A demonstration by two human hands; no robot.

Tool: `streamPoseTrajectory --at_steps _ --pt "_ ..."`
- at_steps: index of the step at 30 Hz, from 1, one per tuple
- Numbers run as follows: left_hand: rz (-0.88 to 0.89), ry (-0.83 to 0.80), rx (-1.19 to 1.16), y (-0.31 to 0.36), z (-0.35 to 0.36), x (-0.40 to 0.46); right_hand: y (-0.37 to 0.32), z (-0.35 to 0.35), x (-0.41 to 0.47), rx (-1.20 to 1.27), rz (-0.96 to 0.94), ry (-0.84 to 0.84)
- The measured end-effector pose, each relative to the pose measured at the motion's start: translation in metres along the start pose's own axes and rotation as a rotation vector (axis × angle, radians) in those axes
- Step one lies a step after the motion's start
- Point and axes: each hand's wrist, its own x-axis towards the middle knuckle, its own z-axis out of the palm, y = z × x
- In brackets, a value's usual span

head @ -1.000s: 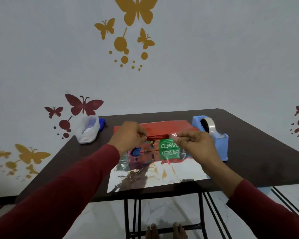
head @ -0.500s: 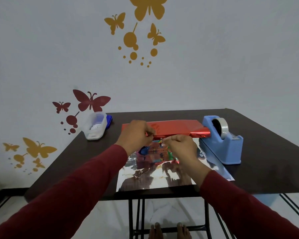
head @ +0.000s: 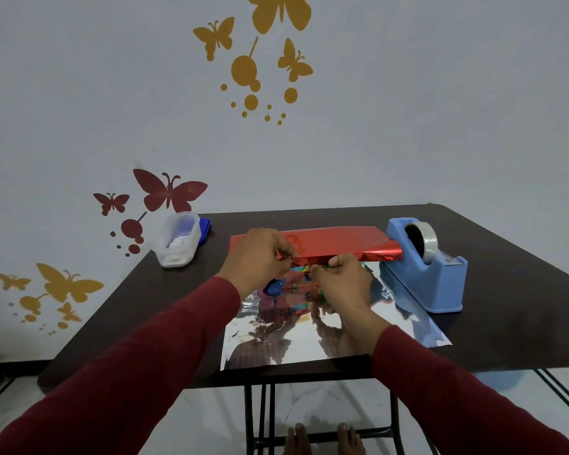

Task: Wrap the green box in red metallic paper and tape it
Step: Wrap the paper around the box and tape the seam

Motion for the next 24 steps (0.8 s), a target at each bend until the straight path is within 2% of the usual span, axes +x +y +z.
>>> streamPoseTrajectory --at_steps 4,11,24 --pt "-0.001 0.008 -0.006 -0.001 0.001 0.001 -0.001 -0.003 0.001 -0.106 -0.022 0.022" --pt "-0.003 -0.014 -0.022 -0.001 -0.001 0.001 0.003 -0.015 0.004 -0.434 -0.213 0.022" --pt "-0.011 -0.010 -0.042 -0.003 0.000 0.002 0.000 -0.017 0.009 -0.360 -0.257 0.008"
